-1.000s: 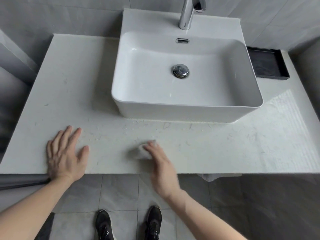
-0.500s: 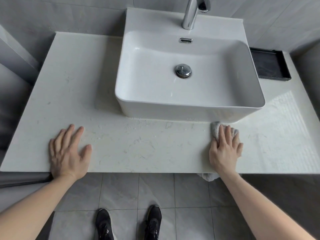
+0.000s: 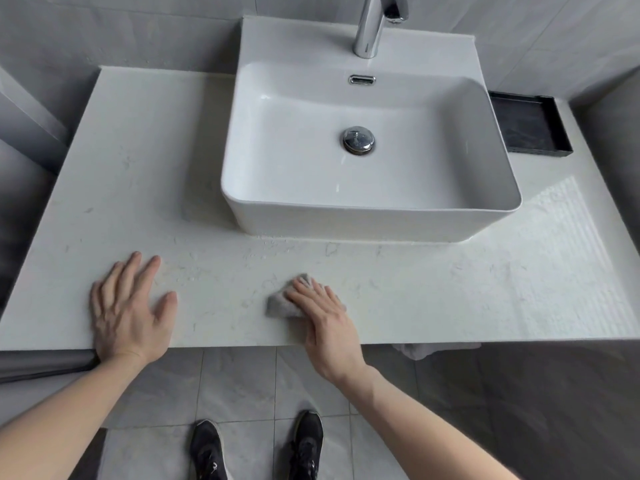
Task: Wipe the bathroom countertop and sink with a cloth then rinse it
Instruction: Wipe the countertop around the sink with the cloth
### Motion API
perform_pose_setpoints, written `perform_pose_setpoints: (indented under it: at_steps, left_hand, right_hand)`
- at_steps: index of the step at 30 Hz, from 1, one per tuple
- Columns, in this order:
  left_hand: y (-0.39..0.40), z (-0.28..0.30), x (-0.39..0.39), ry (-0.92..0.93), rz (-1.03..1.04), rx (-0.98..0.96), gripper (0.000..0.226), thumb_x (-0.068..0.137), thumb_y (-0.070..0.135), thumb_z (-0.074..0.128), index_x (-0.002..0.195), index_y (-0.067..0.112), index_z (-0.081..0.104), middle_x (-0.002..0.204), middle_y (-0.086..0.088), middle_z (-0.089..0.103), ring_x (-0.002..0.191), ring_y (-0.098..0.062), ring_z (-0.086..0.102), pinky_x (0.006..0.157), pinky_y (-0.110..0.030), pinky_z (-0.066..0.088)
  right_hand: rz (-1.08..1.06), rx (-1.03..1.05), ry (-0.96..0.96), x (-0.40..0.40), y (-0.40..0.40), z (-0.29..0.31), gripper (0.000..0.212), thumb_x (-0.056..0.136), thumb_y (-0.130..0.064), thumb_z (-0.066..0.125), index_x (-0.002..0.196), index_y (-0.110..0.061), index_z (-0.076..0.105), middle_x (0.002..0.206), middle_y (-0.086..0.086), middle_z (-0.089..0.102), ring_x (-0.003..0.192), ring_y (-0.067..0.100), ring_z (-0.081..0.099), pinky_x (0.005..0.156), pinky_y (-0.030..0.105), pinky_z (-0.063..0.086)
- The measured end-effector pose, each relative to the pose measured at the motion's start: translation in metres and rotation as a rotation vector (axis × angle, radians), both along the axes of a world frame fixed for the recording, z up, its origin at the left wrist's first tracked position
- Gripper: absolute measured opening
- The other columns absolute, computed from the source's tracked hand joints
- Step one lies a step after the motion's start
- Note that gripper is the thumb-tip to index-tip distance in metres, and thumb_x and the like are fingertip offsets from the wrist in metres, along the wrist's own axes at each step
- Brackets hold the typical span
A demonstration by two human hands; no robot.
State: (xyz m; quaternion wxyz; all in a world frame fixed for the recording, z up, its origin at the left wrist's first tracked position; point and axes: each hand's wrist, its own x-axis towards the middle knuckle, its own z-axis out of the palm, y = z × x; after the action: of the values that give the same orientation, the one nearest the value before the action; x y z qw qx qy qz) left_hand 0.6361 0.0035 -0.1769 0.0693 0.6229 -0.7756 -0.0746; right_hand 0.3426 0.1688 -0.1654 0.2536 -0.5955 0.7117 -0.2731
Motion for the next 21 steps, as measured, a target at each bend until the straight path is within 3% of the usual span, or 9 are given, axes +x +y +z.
perform_pose_setpoints:
  at_steps: [3, 5, 8, 11, 14, 21]
  left_hand:
    - [0.000, 0.001, 0.000, 0.000, 0.003, -0.003, 0.071, 0.089, 0.052, 0.040, 0.156, 0.029, 0.039, 0.169, 0.001, 0.026, 0.155, -0.026, 0.018, 0.127, -0.052, 0.010]
    - [0.001, 0.002, 0.000, 0.006, 0.007, -0.007, 0.071, 0.089, 0.052, 0.040, 0.155, 0.029, 0.040, 0.168, 0.000, 0.027, 0.155, -0.026, 0.019, 0.127, -0.052, 0.011]
    - [0.001, 0.001, -0.001, 0.007, 0.005, -0.013, 0.070, 0.089, 0.052, 0.040, 0.155, 0.029, 0.040, 0.168, 0.001, 0.027, 0.155, -0.027, 0.020, 0.126, -0.054, 0.012]
    - [0.000, 0.001, 0.000, 0.000, 0.005, -0.008, 0.070, 0.089, 0.052, 0.040, 0.155, 0.030, 0.040, 0.169, 0.001, 0.027, 0.155, -0.026, 0.019, 0.126, -0.054, 0.012]
    - [0.000, 0.001, -0.001, -0.004, 0.007, -0.004, 0.070, 0.088, 0.052, 0.039, 0.155, 0.029, 0.040, 0.169, 0.001, 0.027, 0.155, -0.026, 0.019, 0.126, -0.053, 0.012]
    - [0.001, 0.001, -0.001, 0.001, 0.009, -0.004, 0.071, 0.088, 0.051, 0.040, 0.155, 0.030, 0.040, 0.169, 0.002, 0.027, 0.155, -0.026, 0.019, 0.127, -0.053, 0.011]
  right_hand:
    - [-0.286, -0.033, -0.070, -0.045, 0.017, 0.004, 0.077, 0.076, 0.018, 0.045, 0.135, -0.026, 0.065, 0.152, -0.006, 0.054, 0.148, 0.008, 0.041, 0.127, 0.036, 0.025]
    - [-0.503, -0.051, -0.047, -0.091, 0.030, 0.007, 0.070, 0.084, 0.018, 0.044, 0.134, -0.025, 0.066, 0.151, -0.005, 0.055, 0.145, 0.012, 0.045, 0.124, 0.032, 0.030]
    - [-0.732, -0.003, 0.098, -0.164, 0.042, 0.010, 0.054, 0.097, 0.005, 0.045, 0.143, -0.019, 0.059, 0.158, 0.001, 0.047, 0.150, 0.021, 0.039, 0.125, 0.035, 0.026]
    - [-0.830, 0.236, 0.254, -0.205, 0.044, 0.008, 0.050, 0.106, -0.025, 0.040, 0.156, -0.027, 0.039, 0.169, -0.002, 0.026, 0.158, 0.026, 0.015, 0.127, 0.050, 0.013]
    - [-0.870, 0.338, 0.326, -0.197, 0.030, 0.002, 0.056, 0.105, -0.036, 0.035, 0.161, -0.027, 0.028, 0.171, -0.001, 0.017, 0.159, 0.027, 0.006, 0.125, 0.055, 0.008]
    - [-0.997, 0.298, 0.192, -0.102, -0.048, 0.002, 0.063, 0.102, -0.024, 0.040, 0.159, -0.001, 0.026, 0.171, 0.014, 0.017, 0.159, 0.033, 0.007, 0.126, 0.049, 0.008]
